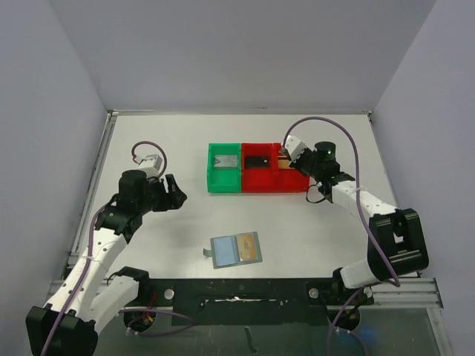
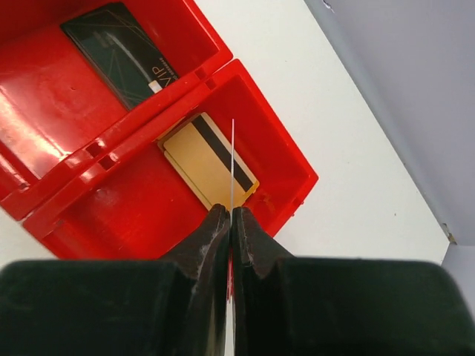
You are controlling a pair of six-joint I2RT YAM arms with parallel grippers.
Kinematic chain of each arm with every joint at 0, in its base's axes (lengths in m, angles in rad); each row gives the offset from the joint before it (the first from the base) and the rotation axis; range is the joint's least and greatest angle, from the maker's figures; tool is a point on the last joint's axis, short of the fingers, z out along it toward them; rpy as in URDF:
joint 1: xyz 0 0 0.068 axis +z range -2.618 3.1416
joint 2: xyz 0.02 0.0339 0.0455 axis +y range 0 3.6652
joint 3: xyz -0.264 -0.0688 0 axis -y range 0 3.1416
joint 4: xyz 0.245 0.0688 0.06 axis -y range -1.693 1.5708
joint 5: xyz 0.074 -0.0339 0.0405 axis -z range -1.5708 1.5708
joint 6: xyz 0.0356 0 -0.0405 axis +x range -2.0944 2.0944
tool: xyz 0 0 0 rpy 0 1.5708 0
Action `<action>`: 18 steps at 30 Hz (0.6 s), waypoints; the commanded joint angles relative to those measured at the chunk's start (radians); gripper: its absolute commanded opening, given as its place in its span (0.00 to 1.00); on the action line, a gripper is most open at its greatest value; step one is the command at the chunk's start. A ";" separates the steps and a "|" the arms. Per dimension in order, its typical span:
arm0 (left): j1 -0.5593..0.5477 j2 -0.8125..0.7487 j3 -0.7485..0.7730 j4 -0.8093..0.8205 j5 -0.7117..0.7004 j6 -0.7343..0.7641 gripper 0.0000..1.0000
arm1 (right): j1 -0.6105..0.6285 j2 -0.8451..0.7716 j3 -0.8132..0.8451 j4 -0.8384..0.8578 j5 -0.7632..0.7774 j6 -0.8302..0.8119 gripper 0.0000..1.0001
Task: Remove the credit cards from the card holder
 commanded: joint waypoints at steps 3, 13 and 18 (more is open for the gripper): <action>0.002 -0.043 0.007 0.068 -0.046 0.024 0.68 | -0.006 0.084 0.104 0.041 0.027 -0.162 0.00; 0.004 -0.045 0.011 0.070 -0.082 0.035 0.69 | -0.008 0.227 0.221 -0.025 0.041 -0.351 0.00; 0.004 -0.048 0.010 0.077 -0.081 0.041 0.70 | -0.016 0.274 0.260 -0.085 -0.017 -0.430 0.00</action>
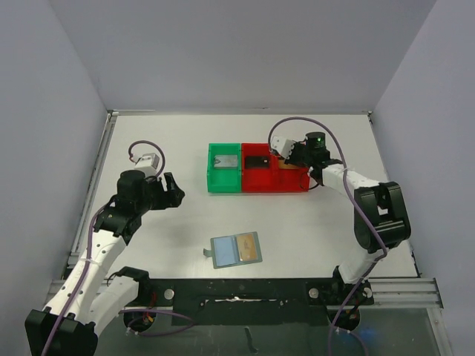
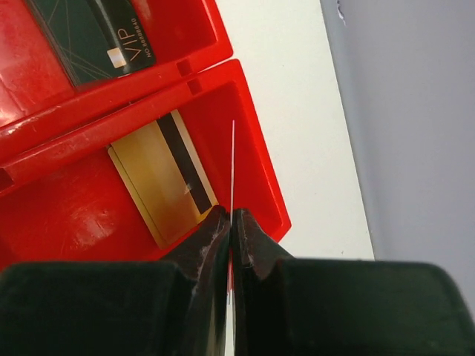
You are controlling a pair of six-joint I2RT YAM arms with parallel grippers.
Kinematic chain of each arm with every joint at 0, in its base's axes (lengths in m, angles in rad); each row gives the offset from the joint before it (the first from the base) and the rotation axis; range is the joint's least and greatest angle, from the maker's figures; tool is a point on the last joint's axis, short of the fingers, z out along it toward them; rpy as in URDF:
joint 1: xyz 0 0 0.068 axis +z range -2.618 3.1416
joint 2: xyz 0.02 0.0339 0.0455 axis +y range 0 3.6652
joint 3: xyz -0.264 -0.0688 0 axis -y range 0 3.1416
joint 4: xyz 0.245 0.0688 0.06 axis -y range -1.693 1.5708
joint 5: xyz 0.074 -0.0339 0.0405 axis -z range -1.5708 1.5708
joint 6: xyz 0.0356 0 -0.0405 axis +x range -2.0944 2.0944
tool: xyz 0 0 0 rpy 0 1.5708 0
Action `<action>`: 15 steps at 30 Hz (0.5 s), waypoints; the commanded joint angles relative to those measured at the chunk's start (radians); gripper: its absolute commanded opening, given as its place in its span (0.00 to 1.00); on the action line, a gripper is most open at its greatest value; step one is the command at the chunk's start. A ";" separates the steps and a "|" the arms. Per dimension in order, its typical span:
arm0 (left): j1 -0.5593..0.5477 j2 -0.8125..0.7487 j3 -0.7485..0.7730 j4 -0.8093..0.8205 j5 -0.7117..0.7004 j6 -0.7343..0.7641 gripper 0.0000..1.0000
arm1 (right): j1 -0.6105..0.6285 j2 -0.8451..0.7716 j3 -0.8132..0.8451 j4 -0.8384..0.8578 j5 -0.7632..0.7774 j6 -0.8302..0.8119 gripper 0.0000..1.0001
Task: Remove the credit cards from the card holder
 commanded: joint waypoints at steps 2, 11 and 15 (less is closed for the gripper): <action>0.004 -0.015 0.010 0.056 -0.015 0.027 0.70 | -0.008 0.032 0.090 -0.086 -0.063 -0.130 0.01; 0.004 0.000 0.011 0.053 -0.009 0.029 0.70 | -0.005 0.074 0.104 -0.061 -0.031 -0.140 0.04; 0.004 0.000 0.010 0.052 -0.010 0.027 0.70 | 0.015 0.095 0.096 -0.012 0.025 -0.127 0.05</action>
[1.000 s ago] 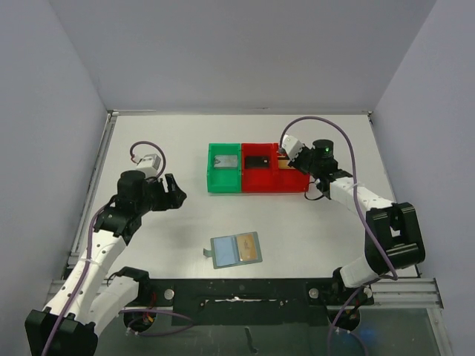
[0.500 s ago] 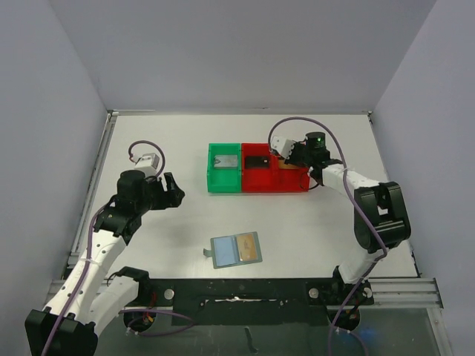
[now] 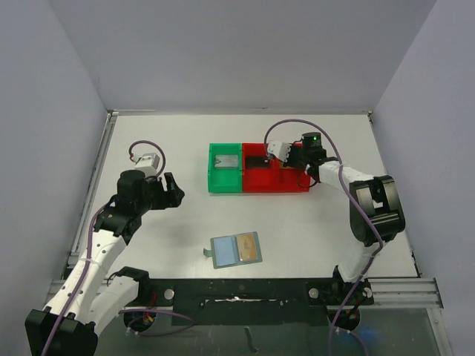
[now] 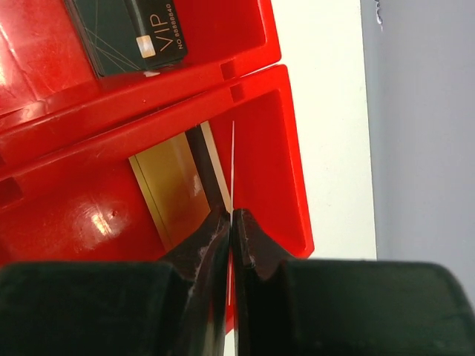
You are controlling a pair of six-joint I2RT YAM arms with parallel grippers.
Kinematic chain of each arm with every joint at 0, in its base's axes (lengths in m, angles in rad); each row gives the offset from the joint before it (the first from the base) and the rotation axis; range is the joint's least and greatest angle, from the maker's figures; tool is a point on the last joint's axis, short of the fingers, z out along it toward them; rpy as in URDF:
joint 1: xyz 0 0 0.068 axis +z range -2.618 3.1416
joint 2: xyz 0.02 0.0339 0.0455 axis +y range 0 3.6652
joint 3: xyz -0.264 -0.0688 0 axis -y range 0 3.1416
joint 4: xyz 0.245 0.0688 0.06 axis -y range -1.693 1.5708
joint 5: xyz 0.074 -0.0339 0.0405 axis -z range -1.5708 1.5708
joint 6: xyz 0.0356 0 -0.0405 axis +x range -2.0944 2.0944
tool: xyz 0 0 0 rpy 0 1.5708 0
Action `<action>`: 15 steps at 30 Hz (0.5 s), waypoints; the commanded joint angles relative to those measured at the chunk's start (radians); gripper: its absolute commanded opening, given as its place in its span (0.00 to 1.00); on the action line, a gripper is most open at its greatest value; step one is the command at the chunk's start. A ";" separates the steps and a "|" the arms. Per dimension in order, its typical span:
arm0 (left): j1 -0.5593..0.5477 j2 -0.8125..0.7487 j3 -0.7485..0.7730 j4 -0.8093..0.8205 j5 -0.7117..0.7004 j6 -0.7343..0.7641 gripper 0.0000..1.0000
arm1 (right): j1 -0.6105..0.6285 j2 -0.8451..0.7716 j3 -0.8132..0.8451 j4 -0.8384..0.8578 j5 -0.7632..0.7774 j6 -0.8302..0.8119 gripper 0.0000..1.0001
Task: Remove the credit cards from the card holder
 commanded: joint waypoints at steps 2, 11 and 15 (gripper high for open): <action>0.005 -0.001 0.010 0.046 -0.007 0.012 0.70 | 0.019 0.030 0.032 0.093 0.078 -0.012 0.05; 0.004 0.007 0.009 0.044 -0.006 0.009 0.70 | 0.032 0.063 0.026 0.119 0.108 -0.011 0.11; 0.003 0.015 0.009 0.042 -0.005 0.010 0.70 | 0.026 0.055 0.012 0.120 0.071 -0.010 0.13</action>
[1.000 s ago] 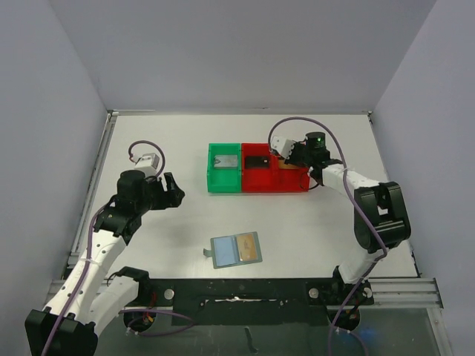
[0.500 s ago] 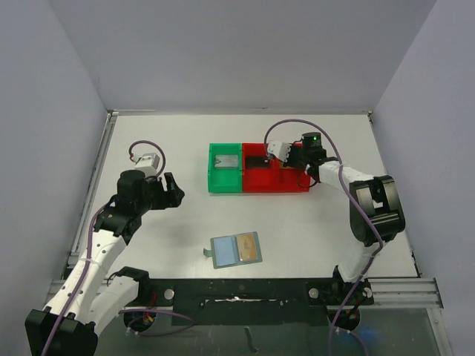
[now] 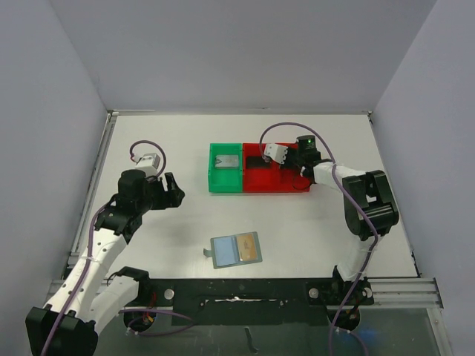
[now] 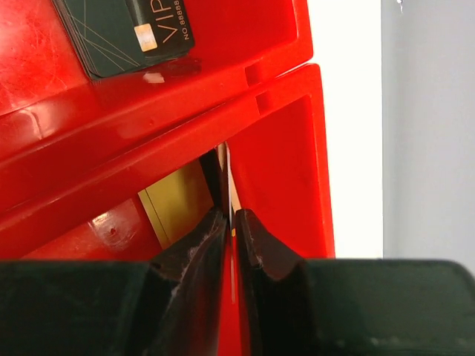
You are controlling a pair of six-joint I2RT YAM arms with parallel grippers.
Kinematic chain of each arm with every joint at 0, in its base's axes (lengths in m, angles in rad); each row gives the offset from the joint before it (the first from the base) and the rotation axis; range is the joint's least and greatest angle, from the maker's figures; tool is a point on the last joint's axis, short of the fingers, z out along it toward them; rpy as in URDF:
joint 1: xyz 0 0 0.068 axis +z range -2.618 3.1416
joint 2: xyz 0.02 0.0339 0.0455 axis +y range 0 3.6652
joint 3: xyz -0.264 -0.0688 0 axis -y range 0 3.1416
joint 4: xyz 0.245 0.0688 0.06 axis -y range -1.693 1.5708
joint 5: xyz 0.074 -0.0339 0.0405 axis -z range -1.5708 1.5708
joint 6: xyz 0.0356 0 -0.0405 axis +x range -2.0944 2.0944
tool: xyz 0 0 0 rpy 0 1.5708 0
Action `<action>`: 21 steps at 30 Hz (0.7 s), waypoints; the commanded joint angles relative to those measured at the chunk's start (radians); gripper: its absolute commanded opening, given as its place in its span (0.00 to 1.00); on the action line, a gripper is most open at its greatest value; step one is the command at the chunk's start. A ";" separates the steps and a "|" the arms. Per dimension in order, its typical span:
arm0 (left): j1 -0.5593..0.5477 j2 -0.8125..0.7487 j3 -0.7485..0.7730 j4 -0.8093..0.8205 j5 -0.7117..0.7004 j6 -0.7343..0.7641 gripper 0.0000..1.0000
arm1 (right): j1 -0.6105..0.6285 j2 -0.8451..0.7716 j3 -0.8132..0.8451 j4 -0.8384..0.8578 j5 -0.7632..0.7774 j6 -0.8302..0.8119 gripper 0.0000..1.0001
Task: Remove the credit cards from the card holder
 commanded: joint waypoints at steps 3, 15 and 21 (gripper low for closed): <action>0.003 0.006 0.010 0.040 -0.002 0.008 0.70 | -0.005 -0.026 0.003 0.050 -0.037 -0.015 0.17; 0.002 0.024 0.011 0.038 0.011 0.008 0.70 | -0.015 -0.016 0.011 -0.005 -0.047 -0.013 0.28; 0.003 0.029 0.011 0.036 0.016 0.011 0.70 | -0.036 -0.026 0.022 -0.025 -0.067 0.015 0.30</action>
